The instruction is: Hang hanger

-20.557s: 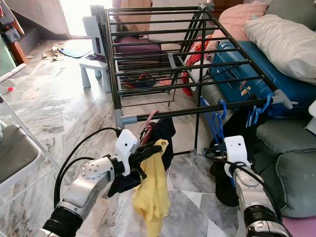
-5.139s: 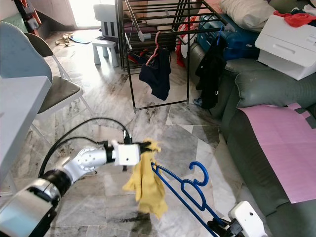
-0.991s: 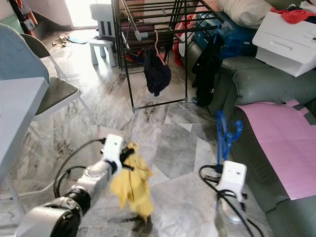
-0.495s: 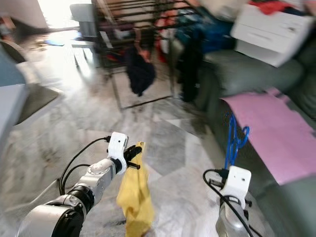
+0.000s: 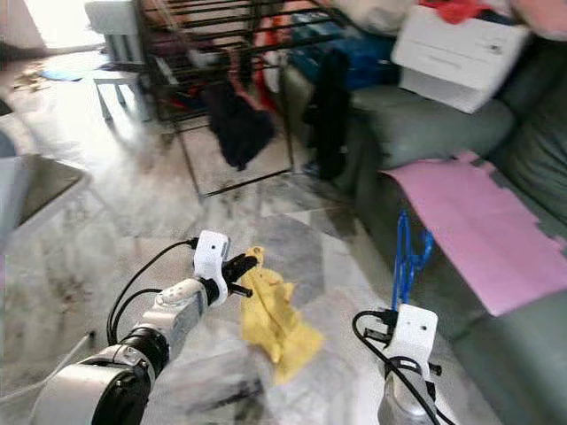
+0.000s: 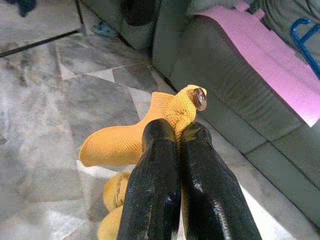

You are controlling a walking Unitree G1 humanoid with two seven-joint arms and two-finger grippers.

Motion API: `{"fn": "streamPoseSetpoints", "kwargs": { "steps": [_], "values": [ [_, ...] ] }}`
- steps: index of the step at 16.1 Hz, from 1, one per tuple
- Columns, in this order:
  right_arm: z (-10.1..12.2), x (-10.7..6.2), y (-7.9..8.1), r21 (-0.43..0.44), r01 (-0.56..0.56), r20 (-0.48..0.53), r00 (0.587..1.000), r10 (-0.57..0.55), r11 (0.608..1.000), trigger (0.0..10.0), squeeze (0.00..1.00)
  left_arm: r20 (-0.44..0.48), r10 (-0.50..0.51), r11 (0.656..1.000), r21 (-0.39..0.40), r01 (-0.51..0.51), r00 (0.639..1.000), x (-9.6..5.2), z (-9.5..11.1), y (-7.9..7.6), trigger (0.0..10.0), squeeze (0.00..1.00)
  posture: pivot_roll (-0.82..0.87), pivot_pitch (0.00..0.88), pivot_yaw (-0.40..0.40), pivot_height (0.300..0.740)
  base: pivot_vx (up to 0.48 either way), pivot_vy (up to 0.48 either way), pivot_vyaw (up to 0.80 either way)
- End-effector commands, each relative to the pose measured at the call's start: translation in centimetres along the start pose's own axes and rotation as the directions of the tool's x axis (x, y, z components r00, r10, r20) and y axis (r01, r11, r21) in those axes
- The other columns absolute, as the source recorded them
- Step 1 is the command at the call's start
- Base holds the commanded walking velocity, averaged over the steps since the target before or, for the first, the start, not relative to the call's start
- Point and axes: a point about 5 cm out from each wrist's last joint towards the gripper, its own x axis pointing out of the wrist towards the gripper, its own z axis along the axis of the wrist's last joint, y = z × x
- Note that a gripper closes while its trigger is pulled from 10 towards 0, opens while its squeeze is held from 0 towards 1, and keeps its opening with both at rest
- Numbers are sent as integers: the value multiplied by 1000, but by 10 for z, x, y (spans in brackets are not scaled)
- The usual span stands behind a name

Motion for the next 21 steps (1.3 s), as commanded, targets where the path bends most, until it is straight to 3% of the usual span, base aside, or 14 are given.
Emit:
{"fn": "streamPoseSetpoints", "kwargs": {
  "steps": [1, 5, 10, 17, 21],
  "values": [
    [9, 2, 2, -9, -2, 44, 999, 2, 1000, 10000, 0, 33, -11, 1000, 22, 10, 999, 3, 12, 0, 10000, 0, -66, 0, -11, 740, 0, 259, 0],
    [11, 3, 2, -12, 2, 50, 999, -1, 1000, 10000, 0, 35, -44, 995, 93, 40, 998, 3, 12, -5, 10000, 0, -65, 0, -4, 740, 0, 0, 0],
    [14, 7, 4, -9, -10, 61, 998, 11, 1000, 10000, 0, 81, -25, 996, 87, 18, 996, 3, 17, -5, 10000, 0, -56, 0, 2, 740, 0, 0, 0],
    [30, 13, 18, -32, -103, 133, 985, 106, 994, 10000, 0, 99, -42, 994, 105, 32, 994, 7, 28, -8, 10000, 0, -44, 0, 26, 740, 0, -357, 270],
    [37, 21, 30, -71, -185, 145, 970, 194, 980, 10000, 0, 130, -3, 995, 102, -11, 992, 5, 37, 1, 10000, 0, 14, 0, 14, 740, 0, -280, 463]
  ]
}}
